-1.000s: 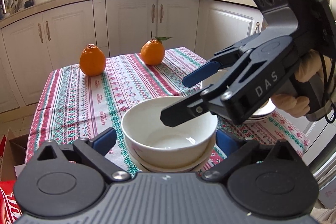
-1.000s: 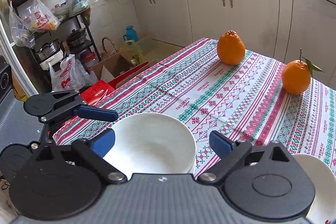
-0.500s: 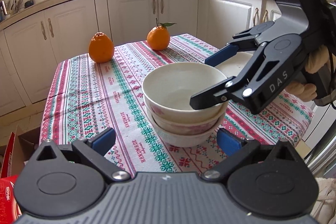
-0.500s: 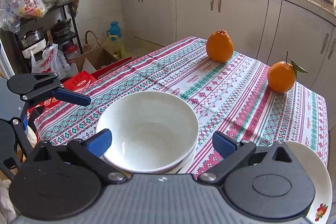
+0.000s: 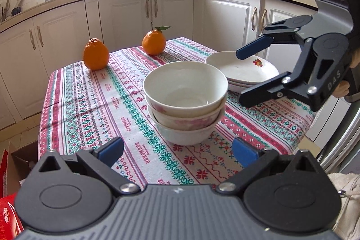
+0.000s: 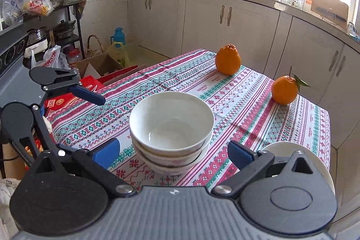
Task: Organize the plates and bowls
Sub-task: 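Grip the stack of three bowls from opposite sides with both grippers, then lift the bowl stack with both grippers and carry it toward the plate stack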
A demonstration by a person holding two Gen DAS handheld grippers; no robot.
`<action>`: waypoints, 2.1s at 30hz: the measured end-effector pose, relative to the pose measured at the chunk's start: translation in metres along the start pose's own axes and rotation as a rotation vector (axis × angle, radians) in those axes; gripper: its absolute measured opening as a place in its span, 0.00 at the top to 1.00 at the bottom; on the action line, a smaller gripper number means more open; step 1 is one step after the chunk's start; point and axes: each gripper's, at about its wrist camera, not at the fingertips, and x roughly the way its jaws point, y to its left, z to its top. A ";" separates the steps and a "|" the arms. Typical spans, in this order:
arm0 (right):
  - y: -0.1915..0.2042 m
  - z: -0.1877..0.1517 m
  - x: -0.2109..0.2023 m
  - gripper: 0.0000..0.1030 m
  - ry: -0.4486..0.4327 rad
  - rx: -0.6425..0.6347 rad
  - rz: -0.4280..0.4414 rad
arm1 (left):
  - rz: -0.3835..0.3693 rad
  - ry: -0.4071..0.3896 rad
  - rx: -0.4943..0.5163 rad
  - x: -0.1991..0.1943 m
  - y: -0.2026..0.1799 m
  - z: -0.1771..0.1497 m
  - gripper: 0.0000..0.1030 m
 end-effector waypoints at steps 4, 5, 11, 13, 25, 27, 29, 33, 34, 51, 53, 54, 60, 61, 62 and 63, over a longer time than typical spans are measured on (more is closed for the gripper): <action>0.006 -0.012 -0.008 0.00 0.000 -0.040 0.001 | 0.011 0.017 0.019 0.005 -0.004 -0.002 0.01; 0.006 -0.015 -0.008 0.00 0.000 -0.044 0.006 | 0.010 0.019 0.026 0.006 -0.004 -0.003 0.01; -0.001 -0.023 0.009 0.00 0.029 -0.044 0.033 | -0.005 0.045 0.057 0.022 0.000 -0.003 0.01; -0.006 -0.024 0.019 0.00 0.043 -0.052 0.041 | -0.017 0.049 0.073 0.029 0.005 -0.002 0.01; -0.023 -0.018 0.076 0.00 0.120 -0.156 0.114 | -0.158 0.097 0.214 0.070 0.024 0.011 0.04; -0.024 -0.015 0.079 0.00 0.126 -0.175 0.137 | -0.185 0.103 0.246 0.074 0.026 0.012 0.04; -0.026 -0.012 0.081 0.00 0.135 -0.188 0.156 | -0.207 0.107 0.271 0.077 0.027 0.013 0.05; -0.031 -0.009 0.086 0.00 0.152 -0.212 0.194 | -0.258 0.119 0.286 0.086 0.032 0.017 0.08; -0.033 -0.008 0.087 0.00 0.156 -0.214 0.205 | -0.267 0.120 0.292 0.088 0.033 0.018 0.09; -0.042 -0.001 0.095 0.03 0.179 -0.233 0.294 | -0.387 0.163 0.430 0.103 0.034 0.030 0.17; -0.042 -0.001 0.095 0.04 0.179 -0.228 0.299 | -0.398 0.164 0.443 0.103 0.033 0.034 0.17; -0.043 -0.001 0.095 0.05 0.178 -0.227 0.301 | -0.403 0.163 0.444 0.104 0.034 0.035 0.17; -0.043 0.000 0.096 0.06 0.181 -0.232 0.318 | -0.427 0.167 0.447 0.105 0.036 0.037 0.17; -0.043 0.000 0.096 0.06 0.182 -0.232 0.320 | -0.433 0.168 0.441 0.105 0.037 0.038 0.18; -0.044 0.000 0.097 0.06 0.181 -0.233 0.322 | -0.441 0.170 0.438 0.106 0.038 0.038 0.18; -0.043 -0.001 0.096 0.06 0.181 -0.233 0.324 | -0.446 0.170 0.438 0.106 0.039 0.039 0.18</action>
